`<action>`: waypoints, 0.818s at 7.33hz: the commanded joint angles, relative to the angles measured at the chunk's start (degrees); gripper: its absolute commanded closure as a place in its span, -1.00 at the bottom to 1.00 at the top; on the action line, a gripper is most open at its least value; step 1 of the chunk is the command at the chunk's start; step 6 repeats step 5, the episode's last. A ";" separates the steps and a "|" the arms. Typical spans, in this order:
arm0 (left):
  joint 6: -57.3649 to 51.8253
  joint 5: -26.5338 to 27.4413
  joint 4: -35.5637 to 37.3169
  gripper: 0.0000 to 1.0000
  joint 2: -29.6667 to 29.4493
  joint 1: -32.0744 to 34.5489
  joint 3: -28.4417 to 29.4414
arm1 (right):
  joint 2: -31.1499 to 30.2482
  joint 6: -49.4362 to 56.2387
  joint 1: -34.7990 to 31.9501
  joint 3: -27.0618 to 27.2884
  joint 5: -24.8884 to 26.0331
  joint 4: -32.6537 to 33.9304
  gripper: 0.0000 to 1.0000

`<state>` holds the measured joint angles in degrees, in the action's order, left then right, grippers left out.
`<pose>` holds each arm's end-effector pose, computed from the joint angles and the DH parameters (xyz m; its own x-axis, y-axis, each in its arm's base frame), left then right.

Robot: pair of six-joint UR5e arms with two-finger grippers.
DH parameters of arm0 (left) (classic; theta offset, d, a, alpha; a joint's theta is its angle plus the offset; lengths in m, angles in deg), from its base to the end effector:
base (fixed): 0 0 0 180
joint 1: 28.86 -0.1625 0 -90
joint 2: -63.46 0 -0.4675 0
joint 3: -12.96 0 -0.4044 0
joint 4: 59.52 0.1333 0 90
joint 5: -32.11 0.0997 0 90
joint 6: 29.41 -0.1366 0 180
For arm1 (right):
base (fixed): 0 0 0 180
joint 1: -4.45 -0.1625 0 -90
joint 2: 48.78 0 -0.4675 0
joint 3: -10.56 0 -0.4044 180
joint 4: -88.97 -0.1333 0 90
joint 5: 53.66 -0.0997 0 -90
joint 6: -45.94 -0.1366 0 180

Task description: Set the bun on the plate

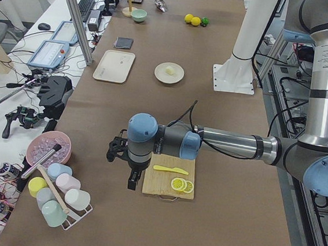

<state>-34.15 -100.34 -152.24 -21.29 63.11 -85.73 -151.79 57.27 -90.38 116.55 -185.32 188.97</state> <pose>-0.0573 -0.4691 0.6933 0.7402 0.1290 -0.6599 -0.0271 0.9864 0.1624 0.0748 -0.3801 0.7105 0.7397 -0.0532 0.6709 0.0630 0.9980 0.0098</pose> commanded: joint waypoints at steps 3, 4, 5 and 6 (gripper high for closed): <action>0.09 -0.09 0.00 -0.95 0.02 -0.04 -0.10 | 0.00 0.36 0.00 -0.09 0.17 0.45 -1.00; 0.09 -0.09 0.09 -0.95 0.02 0.05 -0.10 | -0.09 0.36 0.00 -0.52 0.35 0.46 -1.00; 0.09 -0.09 0.09 -0.95 0.10 0.05 -0.19 | 0.00 0.36 0.00 -0.44 0.35 0.28 -1.00; 0.09 -0.09 0.09 -0.95 0.10 0.05 -0.19 | 0.00 0.36 0.00 -0.44 0.35 0.28 -1.00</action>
